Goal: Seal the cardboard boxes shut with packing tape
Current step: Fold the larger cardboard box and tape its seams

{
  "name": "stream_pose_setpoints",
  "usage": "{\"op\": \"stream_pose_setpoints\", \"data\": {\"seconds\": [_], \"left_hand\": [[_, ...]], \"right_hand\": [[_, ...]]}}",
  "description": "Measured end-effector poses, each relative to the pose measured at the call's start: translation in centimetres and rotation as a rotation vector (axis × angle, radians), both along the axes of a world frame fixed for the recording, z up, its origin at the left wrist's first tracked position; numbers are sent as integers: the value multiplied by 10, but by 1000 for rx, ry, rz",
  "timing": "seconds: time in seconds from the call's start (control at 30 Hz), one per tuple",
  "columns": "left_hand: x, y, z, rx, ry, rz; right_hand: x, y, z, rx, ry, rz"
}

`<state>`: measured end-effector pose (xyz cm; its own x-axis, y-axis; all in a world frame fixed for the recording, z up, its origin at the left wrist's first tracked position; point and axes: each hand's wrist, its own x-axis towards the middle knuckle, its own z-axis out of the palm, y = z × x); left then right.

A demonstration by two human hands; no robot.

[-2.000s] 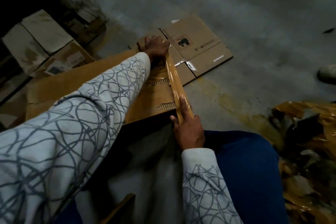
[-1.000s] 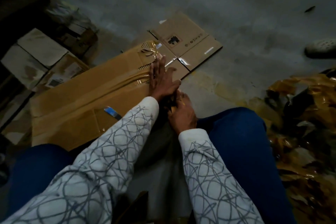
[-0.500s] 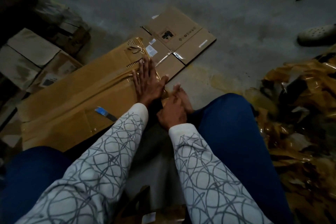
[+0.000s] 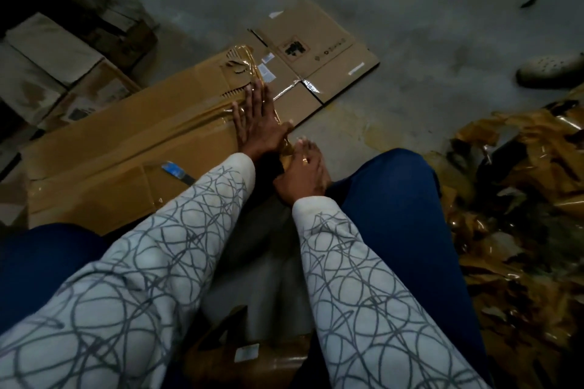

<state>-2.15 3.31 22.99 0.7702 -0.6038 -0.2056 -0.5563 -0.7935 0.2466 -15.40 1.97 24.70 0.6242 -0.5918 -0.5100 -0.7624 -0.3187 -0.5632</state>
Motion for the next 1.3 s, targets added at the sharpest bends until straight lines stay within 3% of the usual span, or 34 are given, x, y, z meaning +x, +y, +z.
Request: {"op": "stream_pose_setpoints", "data": {"seconds": [0.1, 0.17, 0.27, 0.33, 0.4, 0.67, 0.83, 0.9, 0.97, 1.03, 1.17, 1.3], "left_hand": [[12, 13, 25, -318, 304, 91], [8, 42, 42, -543, 263, 208], [-12, 100, 46, -427, -71, 468], [-28, 133, 42, -315, -103, 763], [-39, 151, 36, -253, -57, 929], [-16, 168, 53, -252, 103, 935], [-30, 176, 73, -343, 38, 913], [-38, 175, 69, -571, 221, 910], [-54, 164, 65, -808, 609, 918], [-77, 146, 70, -909, 850, 862], [-112, 110, 77, -892, 969, 764], [-124, 90, 69, -738, 816, 557]], "right_hand": [[5, -5, 5, 23, -15, -42], [5, -8, 9, 55, -37, -67], [2, -5, 15, 70, -63, -102], [-1, -2, 20, 70, -39, -125], [-4, 1, 23, 79, -23, -151], [-21, 26, 36, 88, 20, -161], [-28, 36, 41, 138, 7, -303], [-27, 37, 46, 127, -22, -356], [-26, 36, 50, 123, -92, -359], [-26, 34, 54, 163, -224, -387], [-40, 20, 71, 240, -307, -484], [-55, -2, 79, 180, -302, -428]]}}
